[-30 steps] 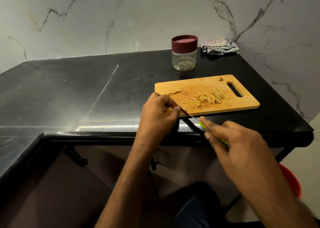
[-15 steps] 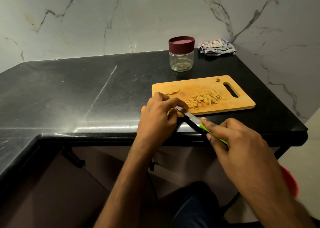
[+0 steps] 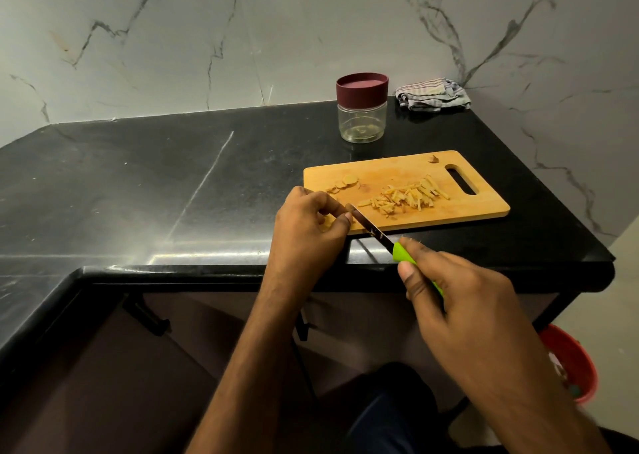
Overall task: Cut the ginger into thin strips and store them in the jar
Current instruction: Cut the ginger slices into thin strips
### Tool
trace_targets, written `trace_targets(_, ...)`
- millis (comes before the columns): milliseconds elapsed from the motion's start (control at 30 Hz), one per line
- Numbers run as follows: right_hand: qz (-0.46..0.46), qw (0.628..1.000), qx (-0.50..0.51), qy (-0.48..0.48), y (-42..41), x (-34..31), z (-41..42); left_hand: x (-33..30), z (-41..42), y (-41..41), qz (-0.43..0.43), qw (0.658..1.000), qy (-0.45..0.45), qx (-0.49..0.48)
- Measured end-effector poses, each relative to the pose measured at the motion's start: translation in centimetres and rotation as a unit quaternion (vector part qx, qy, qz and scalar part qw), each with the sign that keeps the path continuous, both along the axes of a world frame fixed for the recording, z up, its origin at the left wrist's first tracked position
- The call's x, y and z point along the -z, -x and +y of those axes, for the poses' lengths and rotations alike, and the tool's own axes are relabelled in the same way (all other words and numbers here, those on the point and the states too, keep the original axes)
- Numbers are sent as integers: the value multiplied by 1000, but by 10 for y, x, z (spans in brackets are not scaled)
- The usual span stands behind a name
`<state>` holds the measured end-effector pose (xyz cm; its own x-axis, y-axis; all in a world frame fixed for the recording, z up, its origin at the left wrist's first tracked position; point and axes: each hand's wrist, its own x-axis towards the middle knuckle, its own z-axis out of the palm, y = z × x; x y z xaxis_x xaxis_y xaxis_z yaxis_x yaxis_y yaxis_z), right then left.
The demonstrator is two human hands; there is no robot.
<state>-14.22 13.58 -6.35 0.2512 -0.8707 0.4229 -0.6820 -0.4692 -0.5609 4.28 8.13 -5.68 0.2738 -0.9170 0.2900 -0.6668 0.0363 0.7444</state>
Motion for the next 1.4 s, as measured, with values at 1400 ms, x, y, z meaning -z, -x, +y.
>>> trace_targets(1400,113,989,89,23,16,1,-9,10,-7,2,-210,974,-5,79)
